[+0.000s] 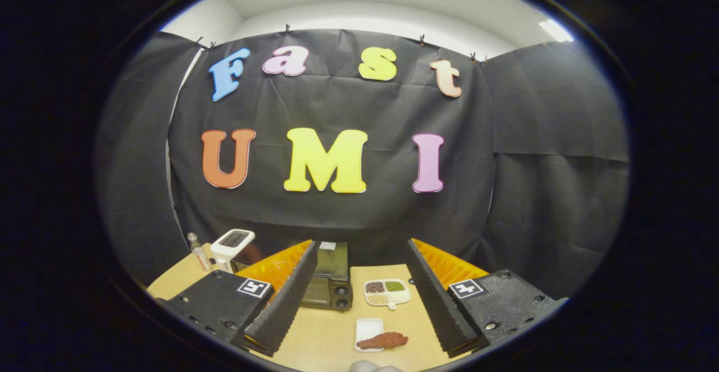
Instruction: Open the toaster oven, put the food inside, and close the toaster oven door.
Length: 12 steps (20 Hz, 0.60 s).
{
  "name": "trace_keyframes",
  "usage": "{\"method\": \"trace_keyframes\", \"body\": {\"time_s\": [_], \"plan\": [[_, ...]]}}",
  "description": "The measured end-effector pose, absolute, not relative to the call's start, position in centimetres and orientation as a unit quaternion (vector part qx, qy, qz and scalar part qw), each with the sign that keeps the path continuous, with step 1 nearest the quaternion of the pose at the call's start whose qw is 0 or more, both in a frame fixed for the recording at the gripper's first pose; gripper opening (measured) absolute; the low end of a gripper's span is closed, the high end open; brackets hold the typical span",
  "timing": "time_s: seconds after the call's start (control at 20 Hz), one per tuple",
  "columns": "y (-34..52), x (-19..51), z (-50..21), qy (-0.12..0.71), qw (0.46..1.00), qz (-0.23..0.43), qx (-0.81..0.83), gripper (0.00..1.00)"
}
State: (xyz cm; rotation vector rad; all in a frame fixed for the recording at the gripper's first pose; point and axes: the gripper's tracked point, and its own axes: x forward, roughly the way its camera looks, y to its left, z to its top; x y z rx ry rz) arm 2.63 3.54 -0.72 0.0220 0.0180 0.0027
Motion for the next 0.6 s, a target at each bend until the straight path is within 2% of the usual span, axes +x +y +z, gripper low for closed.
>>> {"method": "trace_keyframes", "body": {"time_s": [0.6], "plan": [[15.0,13.3,-7.4,0.036,0.999,0.020,0.032,1.00]]}}
